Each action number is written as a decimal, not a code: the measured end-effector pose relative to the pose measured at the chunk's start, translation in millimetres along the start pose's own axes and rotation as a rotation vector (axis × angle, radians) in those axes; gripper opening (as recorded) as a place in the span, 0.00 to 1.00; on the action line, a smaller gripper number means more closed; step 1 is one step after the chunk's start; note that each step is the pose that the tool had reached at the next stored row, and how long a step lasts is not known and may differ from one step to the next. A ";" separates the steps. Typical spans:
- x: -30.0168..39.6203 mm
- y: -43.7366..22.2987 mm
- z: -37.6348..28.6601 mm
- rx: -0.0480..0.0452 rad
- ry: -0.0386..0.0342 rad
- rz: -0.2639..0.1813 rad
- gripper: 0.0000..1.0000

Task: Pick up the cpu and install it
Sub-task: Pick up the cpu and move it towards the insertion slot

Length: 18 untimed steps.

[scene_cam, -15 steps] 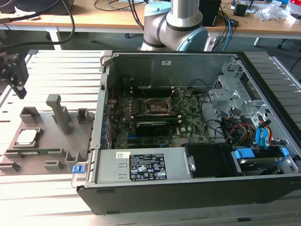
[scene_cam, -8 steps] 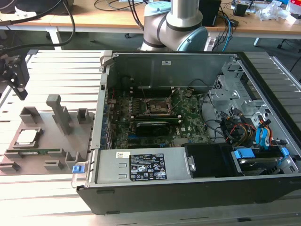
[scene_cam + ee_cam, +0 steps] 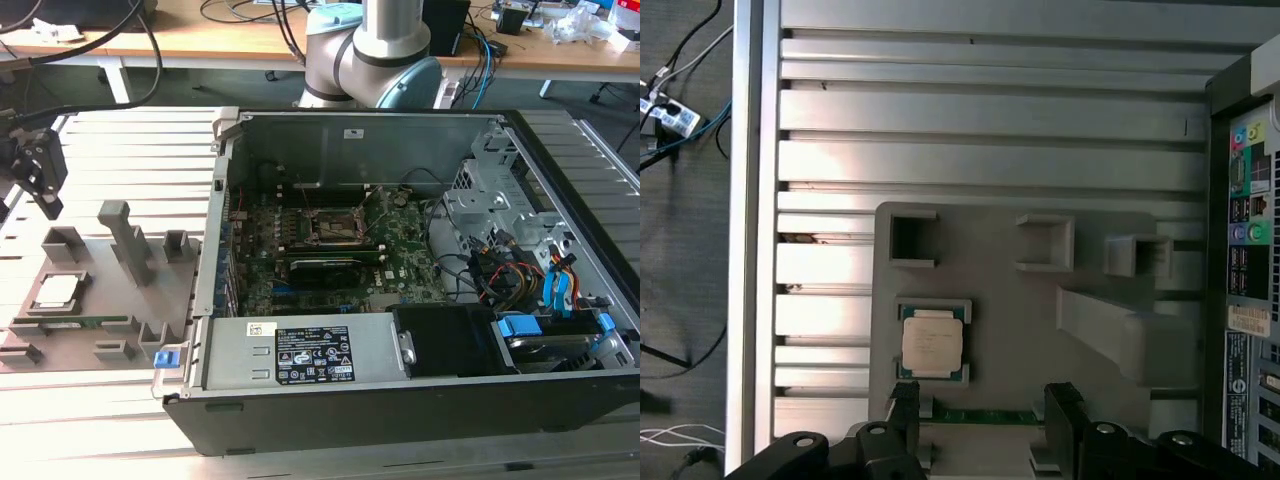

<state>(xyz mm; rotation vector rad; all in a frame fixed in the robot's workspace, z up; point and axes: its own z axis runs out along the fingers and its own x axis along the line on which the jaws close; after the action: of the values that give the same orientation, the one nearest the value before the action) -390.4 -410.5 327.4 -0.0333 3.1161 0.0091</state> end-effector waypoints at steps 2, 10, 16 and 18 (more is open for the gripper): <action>0.0 0.0 0.6 0.0000 0.0000 0.000 0.62; 0.2 0.0 6.4 0.0000 0.0000 0.000 0.62; 0.2 0.0 10.0 0.0000 -0.0001 0.000 0.62; 0.3 -0.1 11.2 0.0000 -0.0001 0.000 0.62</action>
<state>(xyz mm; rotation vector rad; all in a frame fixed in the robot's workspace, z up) -390.4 -410.5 316.2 -0.0333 3.1160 0.0091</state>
